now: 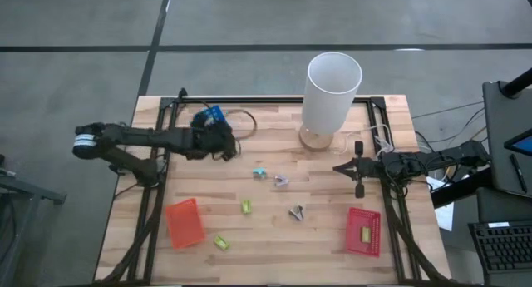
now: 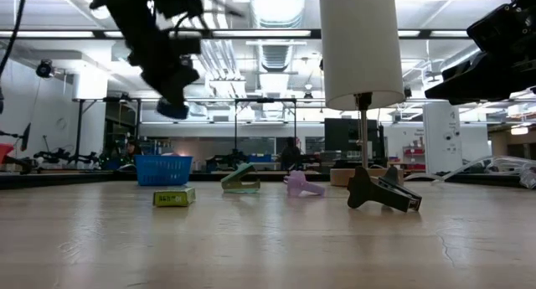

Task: Pick and place Stapler, Stapler remover, tape
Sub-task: Put the blue tape into the blue basket

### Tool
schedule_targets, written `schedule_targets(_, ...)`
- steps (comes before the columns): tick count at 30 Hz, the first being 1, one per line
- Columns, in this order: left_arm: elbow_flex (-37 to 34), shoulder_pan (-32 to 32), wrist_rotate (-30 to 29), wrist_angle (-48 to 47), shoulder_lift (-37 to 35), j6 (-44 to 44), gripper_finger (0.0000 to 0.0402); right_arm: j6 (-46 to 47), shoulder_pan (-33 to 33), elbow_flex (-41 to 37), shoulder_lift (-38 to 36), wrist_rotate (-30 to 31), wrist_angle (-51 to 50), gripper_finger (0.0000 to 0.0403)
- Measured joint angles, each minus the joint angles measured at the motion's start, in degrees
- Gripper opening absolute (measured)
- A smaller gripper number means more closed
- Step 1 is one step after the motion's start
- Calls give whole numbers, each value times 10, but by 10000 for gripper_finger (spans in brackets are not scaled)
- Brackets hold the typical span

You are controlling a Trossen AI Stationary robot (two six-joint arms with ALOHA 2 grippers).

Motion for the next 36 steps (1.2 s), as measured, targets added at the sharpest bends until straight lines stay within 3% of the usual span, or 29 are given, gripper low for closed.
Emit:
schedule_targets(5, -58, 91, 30, 48, -33, -43, 43, 0, 0, 0, 0, 0, 0, 8)
schedule_targets(11, -141, 179, 176, 188, -52, -19, 58, 0, 0, 0, 0, 0, 0, 9)
schedule_targets(14, -176, 193, 216, 258, -54, -7, 56, 0, 0, 0, 0, 0, 0, 9)
schedule_targets(30, -201, 198, 90, 289, -81, 4, 51, 0, 0, 0, 0, 0, 0, 8)
schedule_targets(36, -206, 189, 176, 303, -80, 19, 49, 0, 0, 0, 0, 0, 0, 8)
